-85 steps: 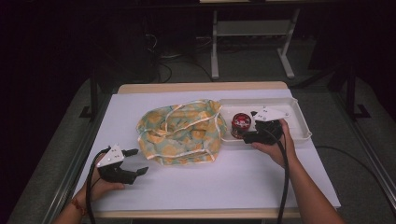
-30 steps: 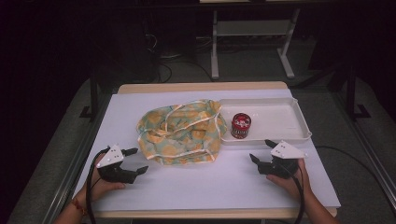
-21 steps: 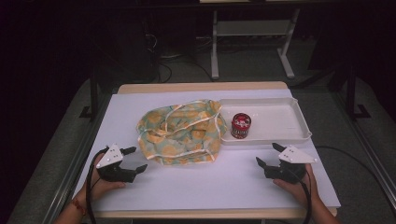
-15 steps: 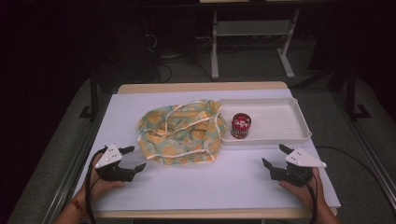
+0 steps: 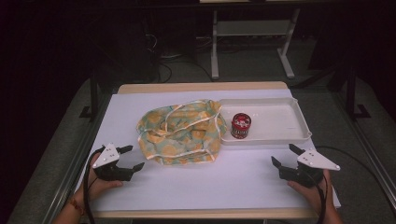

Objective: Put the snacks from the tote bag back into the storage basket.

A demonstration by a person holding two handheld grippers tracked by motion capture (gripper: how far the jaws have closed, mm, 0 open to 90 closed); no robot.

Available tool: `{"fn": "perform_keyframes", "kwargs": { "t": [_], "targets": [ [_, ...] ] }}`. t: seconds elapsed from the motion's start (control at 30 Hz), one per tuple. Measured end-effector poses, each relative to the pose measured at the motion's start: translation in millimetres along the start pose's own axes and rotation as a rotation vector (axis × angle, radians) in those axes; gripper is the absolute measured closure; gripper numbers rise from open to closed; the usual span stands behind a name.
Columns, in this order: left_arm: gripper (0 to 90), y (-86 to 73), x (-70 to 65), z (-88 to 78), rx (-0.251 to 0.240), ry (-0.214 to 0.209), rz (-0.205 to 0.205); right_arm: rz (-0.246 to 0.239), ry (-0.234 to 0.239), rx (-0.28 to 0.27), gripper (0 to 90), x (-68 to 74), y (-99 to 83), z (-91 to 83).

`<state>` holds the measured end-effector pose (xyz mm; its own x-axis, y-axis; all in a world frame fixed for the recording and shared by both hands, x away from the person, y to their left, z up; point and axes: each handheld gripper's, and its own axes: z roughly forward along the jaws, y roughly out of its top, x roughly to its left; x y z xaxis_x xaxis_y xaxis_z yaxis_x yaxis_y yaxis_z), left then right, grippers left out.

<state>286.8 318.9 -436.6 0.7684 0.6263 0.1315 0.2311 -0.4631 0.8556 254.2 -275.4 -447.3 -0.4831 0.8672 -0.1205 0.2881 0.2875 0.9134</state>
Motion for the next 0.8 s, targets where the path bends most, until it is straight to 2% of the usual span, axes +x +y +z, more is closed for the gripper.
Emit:
{"fn": "perform_keyframes", "kwargs": {
  "t": [0.23, 0.47, 0.8],
  "targets": [
    [20.8, -1.2, -0.2, -0.8, 0.008, 0.008, -0.002, 0.013, -0.021, 0.013, 20.7, -2.5, -0.7, 1.9],
    [20.8, -1.9, -1.5, -1.3, 0.006, -0.001, 0.005, -0.028, 0.002, 0.04, 20.4, 6.6, 0.0, 8.1],
    [20.8, -0.7, -0.3, 0.3, 0.004, -0.006, 0.006, -0.025, -0.002, 0.047, 20.4, 7.8, -0.9, 8.2]
  ]
}}
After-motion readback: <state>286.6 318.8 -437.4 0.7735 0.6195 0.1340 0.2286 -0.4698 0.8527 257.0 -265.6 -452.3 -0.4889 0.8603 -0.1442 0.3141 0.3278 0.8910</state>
